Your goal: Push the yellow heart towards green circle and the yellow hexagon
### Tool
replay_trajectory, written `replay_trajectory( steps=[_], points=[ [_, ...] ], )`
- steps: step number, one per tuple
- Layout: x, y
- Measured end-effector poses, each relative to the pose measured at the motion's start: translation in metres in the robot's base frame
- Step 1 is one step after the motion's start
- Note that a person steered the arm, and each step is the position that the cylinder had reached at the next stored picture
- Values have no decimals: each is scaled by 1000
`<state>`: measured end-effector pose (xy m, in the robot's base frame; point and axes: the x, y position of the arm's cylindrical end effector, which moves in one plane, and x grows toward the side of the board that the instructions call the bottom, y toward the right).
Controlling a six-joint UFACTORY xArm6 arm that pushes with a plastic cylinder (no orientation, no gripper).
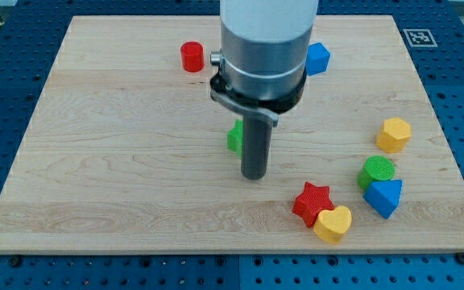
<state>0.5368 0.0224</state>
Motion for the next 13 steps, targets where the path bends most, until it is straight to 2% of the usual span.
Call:
replay_trajectory(
  steps=[1,2,3,8,10,13],
  points=[
    [46,0],
    [73,2],
    [74,2],
    [82,97],
    [81,112],
    [42,112]
  ],
)
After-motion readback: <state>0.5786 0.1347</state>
